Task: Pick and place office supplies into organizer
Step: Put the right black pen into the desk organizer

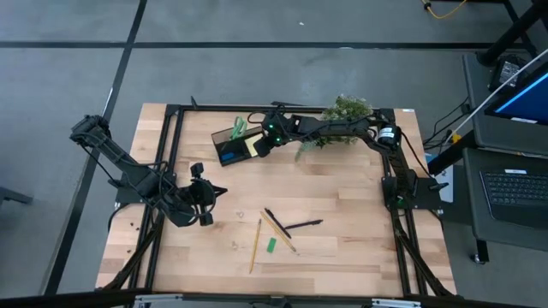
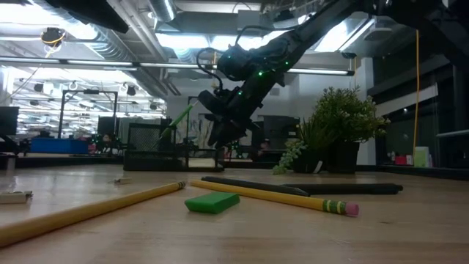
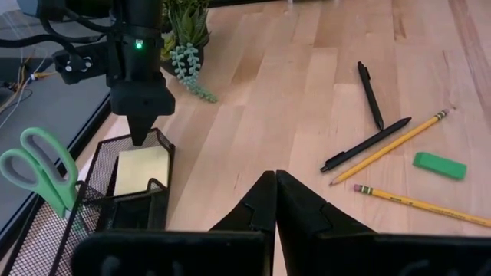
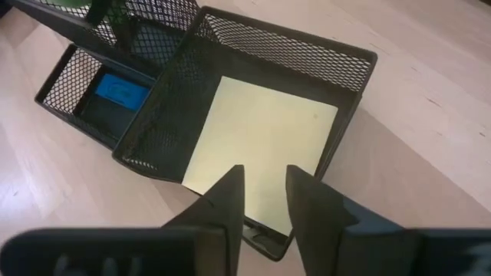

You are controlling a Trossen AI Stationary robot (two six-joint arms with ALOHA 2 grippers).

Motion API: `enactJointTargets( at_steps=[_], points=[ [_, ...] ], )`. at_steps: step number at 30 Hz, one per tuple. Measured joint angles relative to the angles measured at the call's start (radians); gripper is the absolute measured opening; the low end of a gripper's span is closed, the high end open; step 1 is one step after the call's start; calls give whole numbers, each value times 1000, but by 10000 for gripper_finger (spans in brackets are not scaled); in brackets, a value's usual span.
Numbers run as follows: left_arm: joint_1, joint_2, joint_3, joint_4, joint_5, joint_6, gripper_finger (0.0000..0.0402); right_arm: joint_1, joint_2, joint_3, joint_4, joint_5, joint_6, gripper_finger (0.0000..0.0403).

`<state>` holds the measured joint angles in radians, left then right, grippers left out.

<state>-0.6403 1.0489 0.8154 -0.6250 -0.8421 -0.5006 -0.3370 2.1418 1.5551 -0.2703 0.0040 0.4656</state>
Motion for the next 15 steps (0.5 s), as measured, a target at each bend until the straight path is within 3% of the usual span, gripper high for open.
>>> enactJointTargets(
  at_steps=[8,15],
  points=[
    [0,0,0,0,0,-2,2,0,-4,0,40,-41,-53,108],
    [0,0,0,0,0,-2,2,0,-42,0,12,-80,-113,53]
  ],
)
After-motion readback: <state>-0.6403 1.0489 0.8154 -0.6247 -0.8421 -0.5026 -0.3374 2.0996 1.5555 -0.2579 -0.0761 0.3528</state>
